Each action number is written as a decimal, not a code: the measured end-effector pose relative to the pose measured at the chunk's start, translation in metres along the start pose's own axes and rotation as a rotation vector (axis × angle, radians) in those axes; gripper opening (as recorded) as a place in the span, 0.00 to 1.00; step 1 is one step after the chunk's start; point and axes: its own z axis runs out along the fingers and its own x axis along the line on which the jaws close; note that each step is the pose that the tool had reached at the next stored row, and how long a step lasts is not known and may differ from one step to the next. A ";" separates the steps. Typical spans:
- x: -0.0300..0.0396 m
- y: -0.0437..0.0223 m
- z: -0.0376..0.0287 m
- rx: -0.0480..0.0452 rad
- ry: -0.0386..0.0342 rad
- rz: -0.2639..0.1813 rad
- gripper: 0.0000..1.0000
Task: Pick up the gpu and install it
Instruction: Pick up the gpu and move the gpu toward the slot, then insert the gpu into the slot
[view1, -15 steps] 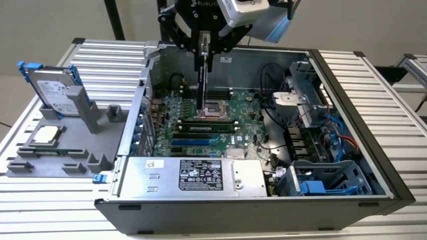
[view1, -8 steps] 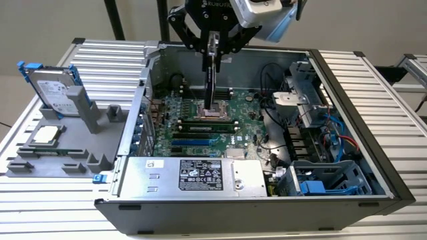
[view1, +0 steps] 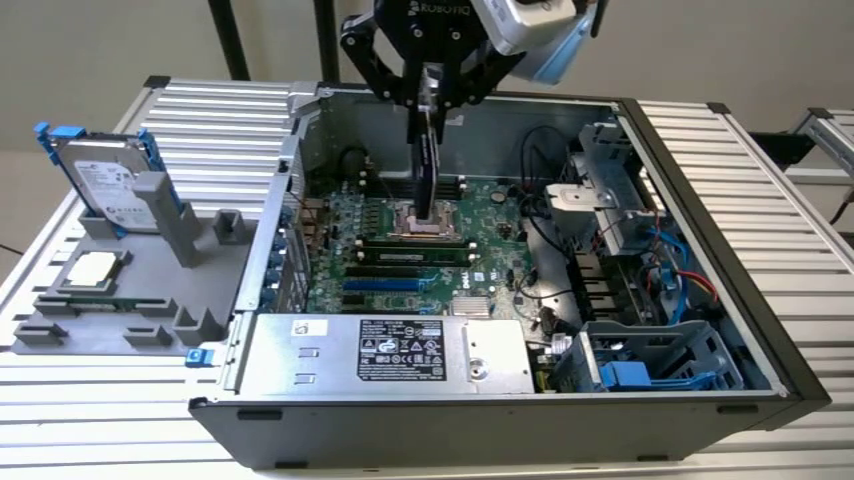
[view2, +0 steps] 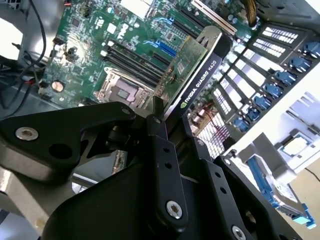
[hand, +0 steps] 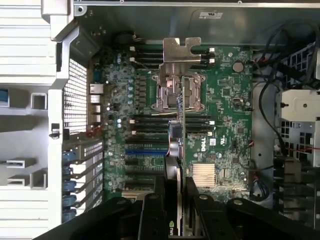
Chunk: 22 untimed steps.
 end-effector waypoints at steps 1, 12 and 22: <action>0.0000 0.0000 0.0000 0.0000 0.0007 -0.016 0.00; 0.0000 0.0000 0.0000 -0.0004 0.0096 -0.207 0.00; 0.0000 0.0000 0.0000 -0.0007 0.0175 -0.376 0.00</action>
